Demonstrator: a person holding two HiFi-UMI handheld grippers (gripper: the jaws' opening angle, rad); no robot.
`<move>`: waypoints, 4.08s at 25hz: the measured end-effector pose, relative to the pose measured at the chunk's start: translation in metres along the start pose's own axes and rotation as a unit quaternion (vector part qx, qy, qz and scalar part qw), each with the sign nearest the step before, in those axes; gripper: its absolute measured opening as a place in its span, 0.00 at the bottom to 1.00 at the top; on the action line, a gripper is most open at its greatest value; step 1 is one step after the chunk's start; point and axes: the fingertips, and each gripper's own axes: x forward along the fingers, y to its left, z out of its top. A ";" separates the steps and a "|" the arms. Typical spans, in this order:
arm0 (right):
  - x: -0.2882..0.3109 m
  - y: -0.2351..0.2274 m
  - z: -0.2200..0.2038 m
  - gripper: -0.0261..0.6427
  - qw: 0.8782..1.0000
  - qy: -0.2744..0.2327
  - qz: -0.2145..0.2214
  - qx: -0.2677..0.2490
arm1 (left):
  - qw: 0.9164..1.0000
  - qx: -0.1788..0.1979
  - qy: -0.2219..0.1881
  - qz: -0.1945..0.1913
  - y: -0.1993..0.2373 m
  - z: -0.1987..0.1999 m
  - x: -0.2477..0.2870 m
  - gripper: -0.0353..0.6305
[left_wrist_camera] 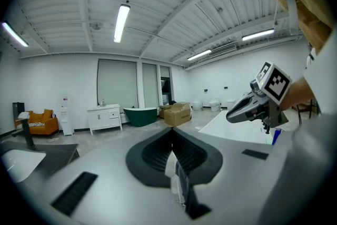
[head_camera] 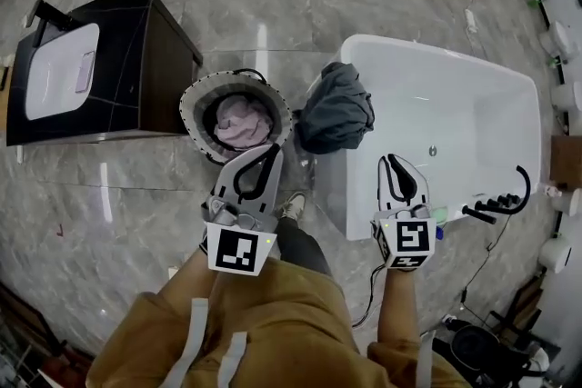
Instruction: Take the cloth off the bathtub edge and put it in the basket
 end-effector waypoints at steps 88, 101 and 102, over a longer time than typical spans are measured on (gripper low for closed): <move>0.134 -0.044 -0.063 0.11 0.985 -0.025 0.090 0.146 | 0.998 0.020 0.053 0.025 -0.052 -0.092 0.049 0.06; -0.004 -0.035 0.086 0.11 0.970 -0.140 0.108 0.165 | 0.998 0.040 -0.006 0.051 -0.036 0.017 -0.006 0.06; -0.011 -0.032 0.094 0.11 0.970 -0.144 0.109 0.164 | 0.998 0.041 -0.007 0.052 -0.034 0.023 -0.011 0.06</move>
